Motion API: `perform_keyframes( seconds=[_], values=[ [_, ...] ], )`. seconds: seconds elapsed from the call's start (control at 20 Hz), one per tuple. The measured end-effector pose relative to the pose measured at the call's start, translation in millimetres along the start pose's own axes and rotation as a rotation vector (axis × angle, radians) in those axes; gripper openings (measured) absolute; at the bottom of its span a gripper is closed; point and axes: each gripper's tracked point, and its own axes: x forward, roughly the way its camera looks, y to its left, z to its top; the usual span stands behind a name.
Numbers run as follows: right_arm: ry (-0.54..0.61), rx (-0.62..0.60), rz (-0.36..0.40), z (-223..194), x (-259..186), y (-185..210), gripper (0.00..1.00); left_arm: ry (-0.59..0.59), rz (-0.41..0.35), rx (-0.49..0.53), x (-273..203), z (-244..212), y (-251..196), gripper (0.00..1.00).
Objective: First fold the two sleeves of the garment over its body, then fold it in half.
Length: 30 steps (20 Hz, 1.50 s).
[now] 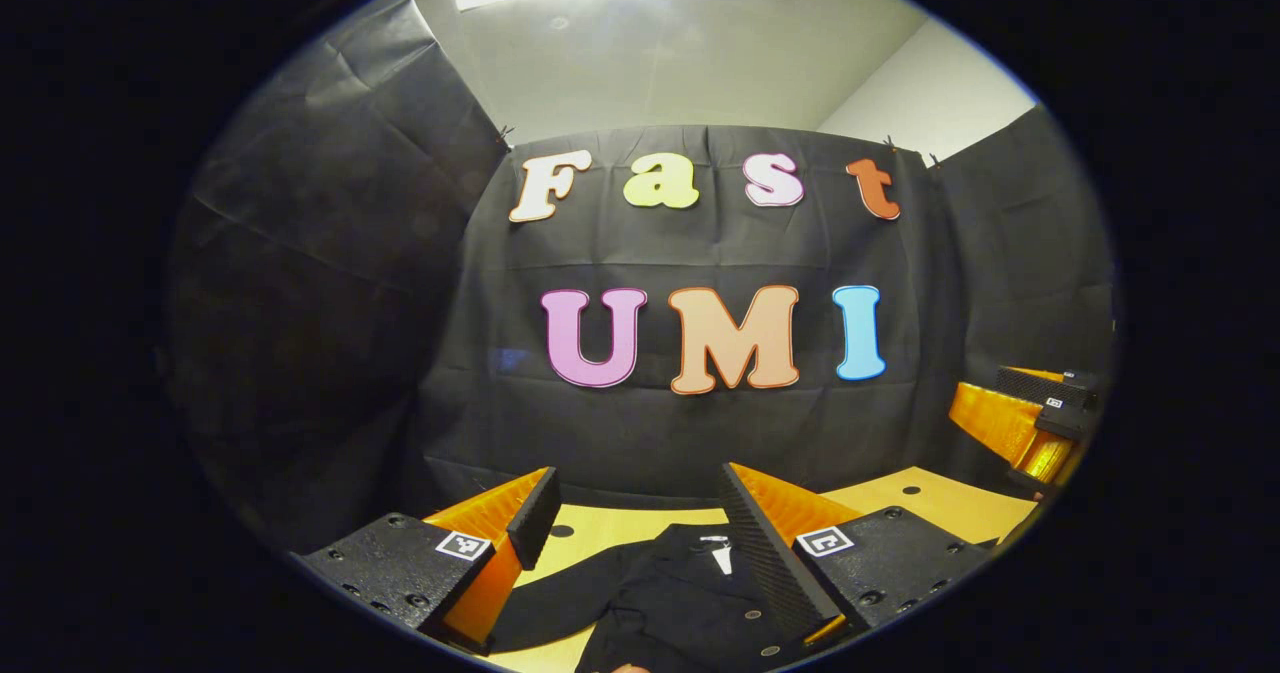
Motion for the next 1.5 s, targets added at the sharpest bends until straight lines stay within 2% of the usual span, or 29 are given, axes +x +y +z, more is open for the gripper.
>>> perform_keyframes(
  seconds=[0.05,0.1,0.35,0.5,0.55,0.6,0.7,0.75,0.85,0.9,1.5],
  values=[
    [-0.001,-0.001,-0.002,-0.7,-0.7,-0.1,0.96,0.001,0.005,0.000,0.3,1.0,2.4,0.95],
    [0.003,0.001,0.001,-1.9,-0.3,1.3,0.99,0.000,0.004,-0.003,-0.5,0.2,3.8,0.97],
    [-0.006,0.014,0.028,-1.1,-1.7,11.9,0.98,0.014,0.014,-0.028,-1.8,-6.2,12.9,0.95],
    [-0.021,0.003,0.040,1.3,-2.2,18.1,0.98,0.015,0.026,-0.030,-3.9,-6.6,20.9,0.97],
    [-0.018,0.004,0.047,0.6,-3.8,19.6,0.99,0.012,0.027,-0.029,-3.8,-5.8,22.2,0.95],
    [-0.014,0.013,0.054,-0.1,-3.6,22.0,0.96,0.010,0.027,-0.029,-4.8,-5.5,21.7,0.97],
    [-0.024,0.039,0.065,3.8,-3.8,24.9,0.99,0.008,0.026,-0.027,-6.0,-5.9,21.2,0.97],
    [-0.029,0.046,0.063,4.9,-4.6,23.1,0.96,0.009,0.027,-0.026,-6.4,-5.4,21.6,0.97],
    [-0.031,0.037,0.058,4.9,-3.2,21.9,0.99,0.008,0.030,-0.025,-7.7,-6.2,25.3,0.95],
    [-0.027,0.031,0.055,3.7,-1.8,21.0,0.98,0.008,0.033,-0.026,-8.1,-5.8,25.3,0.97],
    [0.015,0.032,0.064,-11.7,0.0,15.7,0.99,0.015,0.036,-0.020,-9.6,-10.0,23.6,0.97]
  ],
)
